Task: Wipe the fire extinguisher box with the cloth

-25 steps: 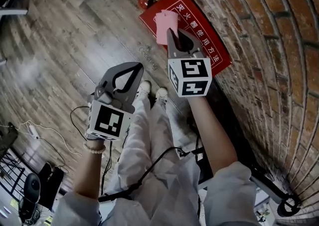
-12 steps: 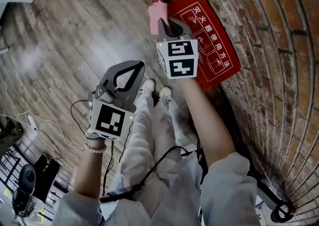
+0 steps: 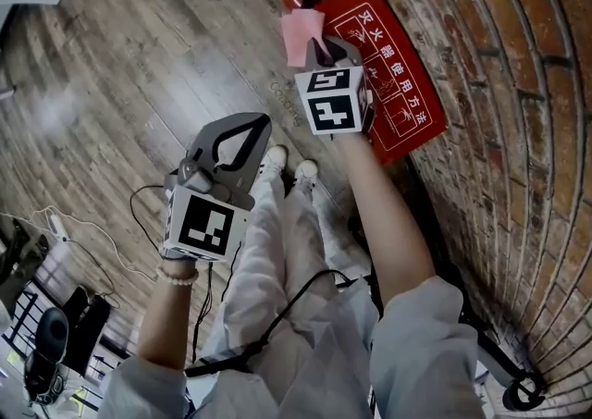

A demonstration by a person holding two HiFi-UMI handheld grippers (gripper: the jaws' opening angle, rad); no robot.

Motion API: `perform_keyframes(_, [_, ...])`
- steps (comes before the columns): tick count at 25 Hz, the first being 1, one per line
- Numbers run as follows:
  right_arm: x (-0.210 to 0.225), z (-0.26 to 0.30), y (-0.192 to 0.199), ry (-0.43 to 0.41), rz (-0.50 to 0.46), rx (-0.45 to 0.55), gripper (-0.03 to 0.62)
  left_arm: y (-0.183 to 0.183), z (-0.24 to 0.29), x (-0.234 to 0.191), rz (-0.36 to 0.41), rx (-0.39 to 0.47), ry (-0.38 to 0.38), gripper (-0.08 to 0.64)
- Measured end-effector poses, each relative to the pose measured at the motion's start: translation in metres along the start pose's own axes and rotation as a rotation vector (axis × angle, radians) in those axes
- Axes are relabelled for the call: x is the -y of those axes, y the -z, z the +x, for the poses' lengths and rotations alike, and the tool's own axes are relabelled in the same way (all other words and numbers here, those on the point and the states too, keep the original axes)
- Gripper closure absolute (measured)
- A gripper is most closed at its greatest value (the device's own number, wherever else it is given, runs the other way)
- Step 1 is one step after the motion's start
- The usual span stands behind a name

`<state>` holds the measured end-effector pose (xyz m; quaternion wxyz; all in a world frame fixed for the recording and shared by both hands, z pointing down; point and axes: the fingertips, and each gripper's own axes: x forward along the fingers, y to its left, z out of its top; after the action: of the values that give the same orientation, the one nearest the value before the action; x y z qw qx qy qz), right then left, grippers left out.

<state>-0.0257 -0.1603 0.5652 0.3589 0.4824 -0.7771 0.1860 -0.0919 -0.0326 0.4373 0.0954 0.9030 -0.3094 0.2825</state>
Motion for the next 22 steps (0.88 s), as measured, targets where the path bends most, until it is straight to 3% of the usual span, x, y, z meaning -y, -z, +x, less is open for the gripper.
perform_keyframes(3, [0.002,0.0,0.002,0.003,0.0,-0.002,0.565,0.008,0.0,0.003,-0.021,-0.029,0.005,0.561])
perform_keyframes(22, [0.016,-0.019,0.024,0.019,0.004,-0.016,0.565,-0.001,0.01,0.021,0.022,-0.009,0.042,0.561])
